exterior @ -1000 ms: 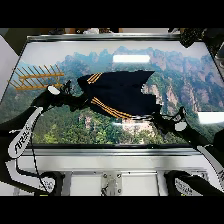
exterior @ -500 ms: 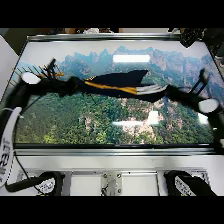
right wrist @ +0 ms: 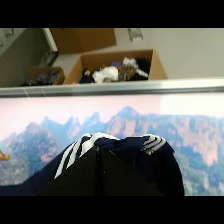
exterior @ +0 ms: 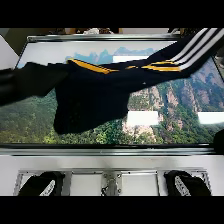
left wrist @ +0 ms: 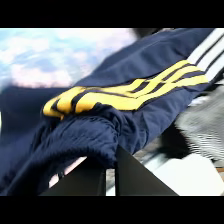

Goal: Fold the clothes and pants, and hang the long-sleeved shirts on hangers.

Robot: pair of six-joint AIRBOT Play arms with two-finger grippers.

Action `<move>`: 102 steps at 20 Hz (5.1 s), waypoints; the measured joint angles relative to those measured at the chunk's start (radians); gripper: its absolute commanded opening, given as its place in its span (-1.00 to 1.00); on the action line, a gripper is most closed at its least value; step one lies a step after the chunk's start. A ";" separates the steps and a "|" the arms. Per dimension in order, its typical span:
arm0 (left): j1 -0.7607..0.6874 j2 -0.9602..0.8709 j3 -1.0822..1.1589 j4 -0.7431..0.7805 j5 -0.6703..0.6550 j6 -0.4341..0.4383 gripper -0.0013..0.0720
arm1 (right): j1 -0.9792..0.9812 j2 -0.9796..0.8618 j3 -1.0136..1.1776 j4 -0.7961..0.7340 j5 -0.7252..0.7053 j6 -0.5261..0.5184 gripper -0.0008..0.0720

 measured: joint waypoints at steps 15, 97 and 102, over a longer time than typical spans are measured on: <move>-0.040 -0.271 -0.351 0.371 0.211 -0.227 -0.91 | 0.112 -0.512 0.127 -0.116 0.115 0.122 -0.97; 0.198 -0.629 -0.626 0.089 0.221 0.227 -0.90 | -0.068 -0.378 -0.815 -0.084 -0.129 0.107 0.59; 0.198 -0.629 -0.626 0.097 0.220 0.227 -0.90 | 0.019 -0.336 -0.996 -0.155 -0.072 0.201 0.59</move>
